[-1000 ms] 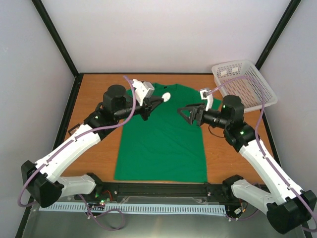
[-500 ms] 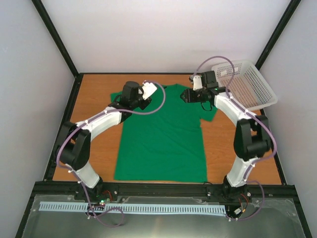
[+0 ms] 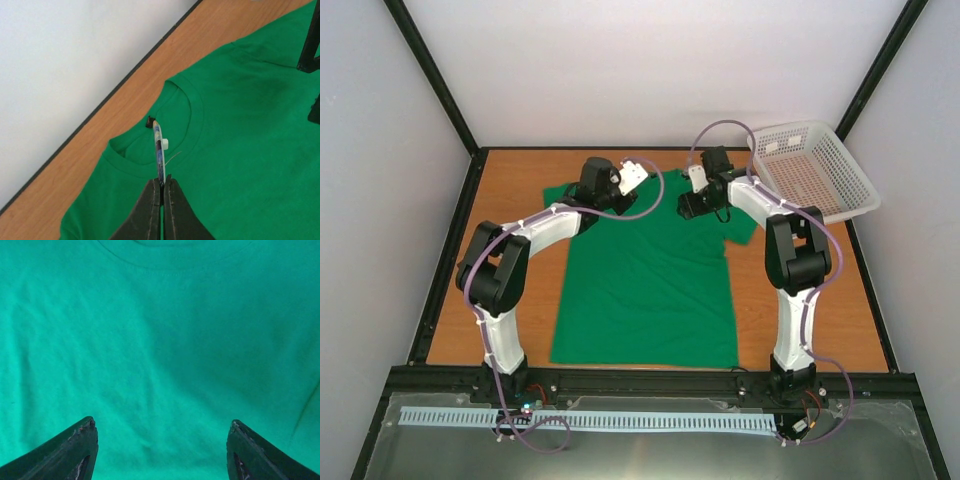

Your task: Pin the brooch onto the clothing

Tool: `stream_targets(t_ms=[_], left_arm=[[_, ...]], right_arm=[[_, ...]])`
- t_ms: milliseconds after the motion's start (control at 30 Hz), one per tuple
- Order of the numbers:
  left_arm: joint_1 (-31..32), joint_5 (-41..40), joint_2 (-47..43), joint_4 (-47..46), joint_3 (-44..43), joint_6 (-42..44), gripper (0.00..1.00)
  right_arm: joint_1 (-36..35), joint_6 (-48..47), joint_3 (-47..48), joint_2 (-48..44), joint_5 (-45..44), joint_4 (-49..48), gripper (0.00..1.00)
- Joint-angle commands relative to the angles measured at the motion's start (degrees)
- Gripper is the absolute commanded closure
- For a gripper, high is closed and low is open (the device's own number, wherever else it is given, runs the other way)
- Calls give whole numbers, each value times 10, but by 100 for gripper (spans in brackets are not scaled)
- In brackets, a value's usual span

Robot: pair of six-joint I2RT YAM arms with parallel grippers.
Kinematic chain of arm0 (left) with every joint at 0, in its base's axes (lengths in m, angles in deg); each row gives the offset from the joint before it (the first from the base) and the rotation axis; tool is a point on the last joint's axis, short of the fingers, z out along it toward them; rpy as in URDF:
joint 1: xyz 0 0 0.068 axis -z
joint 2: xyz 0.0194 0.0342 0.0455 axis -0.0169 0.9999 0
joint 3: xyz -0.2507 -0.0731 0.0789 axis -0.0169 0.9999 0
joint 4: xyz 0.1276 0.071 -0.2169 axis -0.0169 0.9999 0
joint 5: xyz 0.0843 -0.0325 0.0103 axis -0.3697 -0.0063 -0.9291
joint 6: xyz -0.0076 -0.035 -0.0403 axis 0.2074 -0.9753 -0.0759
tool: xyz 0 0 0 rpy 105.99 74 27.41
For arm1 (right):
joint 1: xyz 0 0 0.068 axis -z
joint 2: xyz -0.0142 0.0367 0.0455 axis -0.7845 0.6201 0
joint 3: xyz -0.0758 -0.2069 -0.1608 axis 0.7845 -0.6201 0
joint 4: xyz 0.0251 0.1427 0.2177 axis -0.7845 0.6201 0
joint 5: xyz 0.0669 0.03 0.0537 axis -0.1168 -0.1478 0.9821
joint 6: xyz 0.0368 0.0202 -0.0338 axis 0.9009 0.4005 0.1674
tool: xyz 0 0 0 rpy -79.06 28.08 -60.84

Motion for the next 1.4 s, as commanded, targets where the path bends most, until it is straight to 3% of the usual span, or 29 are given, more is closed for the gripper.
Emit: stream_targets(t_ms=[0, 233, 400, 567, 700, 867, 1033, 1367], left_arm=[[-23, 41, 8, -10, -23, -33, 99], [-33, 81, 14, -22, -19, -56, 99], [-33, 101, 35, -28, -30, -65, 99], [-34, 118, 66, -27, -51, -54, 99], [-33, 132, 94, -29, -75, -34, 99], [-34, 163, 134, -38, -103, 8, 99], [-38, 201, 177, -29, -149, 54, 99], [-42, 297, 245, 17, -238, 105, 99]], right_arm=[[-20, -22, 42, 47, -70, 40, 31], [-21, -25, 78, 91, -105, 45, 34], [-21, -43, 104, 118, -107, 58, 44], [-21, -47, 92, 130, -73, 50, 55], [-21, -47, 60, 127, -71, 28, 56], [-20, -47, 60, 143, -87, 26, 77], [-10, -41, 56, 118, -23, -8, 96], [14, -16, 7, 45, 55, -71, 97]])
